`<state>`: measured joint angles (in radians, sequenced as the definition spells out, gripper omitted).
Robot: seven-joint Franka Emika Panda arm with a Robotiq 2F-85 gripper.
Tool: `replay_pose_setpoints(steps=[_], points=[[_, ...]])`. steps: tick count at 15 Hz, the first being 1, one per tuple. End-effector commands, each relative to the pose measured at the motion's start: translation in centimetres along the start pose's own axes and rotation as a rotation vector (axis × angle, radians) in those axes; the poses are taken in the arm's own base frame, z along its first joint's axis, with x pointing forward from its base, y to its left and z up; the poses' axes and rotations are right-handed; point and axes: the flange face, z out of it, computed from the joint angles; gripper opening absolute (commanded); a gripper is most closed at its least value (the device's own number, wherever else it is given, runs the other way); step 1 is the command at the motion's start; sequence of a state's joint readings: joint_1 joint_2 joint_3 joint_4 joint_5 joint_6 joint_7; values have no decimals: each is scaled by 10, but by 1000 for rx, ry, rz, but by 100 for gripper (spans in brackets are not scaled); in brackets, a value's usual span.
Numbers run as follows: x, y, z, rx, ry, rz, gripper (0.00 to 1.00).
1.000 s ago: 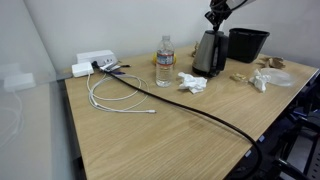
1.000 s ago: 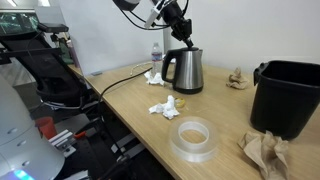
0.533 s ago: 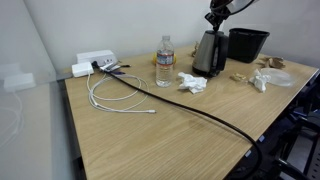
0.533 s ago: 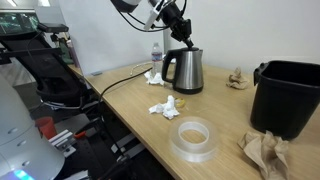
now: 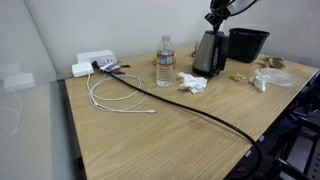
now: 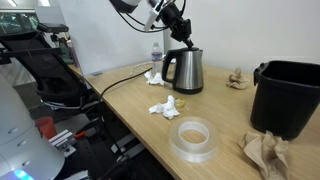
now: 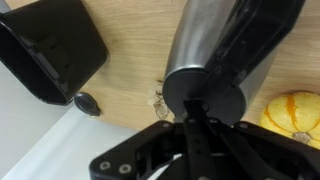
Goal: Open the lid on the electric kettle
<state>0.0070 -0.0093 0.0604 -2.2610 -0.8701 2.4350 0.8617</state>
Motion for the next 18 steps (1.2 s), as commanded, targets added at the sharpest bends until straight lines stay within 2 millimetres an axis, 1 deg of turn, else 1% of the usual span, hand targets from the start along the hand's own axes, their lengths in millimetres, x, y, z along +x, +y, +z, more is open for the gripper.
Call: replay_pose_setpoints(steps=[1,4,6,8,13,15,18], points=[[-13,2,3,20,-15,31,0],[-12,11,-10,17,16,80,0],[-11,18,-21,24,38,120,0],[-9,26,-38,38,74,152,0],[-4,51,-86,80,173,239,0],[-7,61,-103,95,194,262,0],[-16,70,-119,134,178,288,0]])
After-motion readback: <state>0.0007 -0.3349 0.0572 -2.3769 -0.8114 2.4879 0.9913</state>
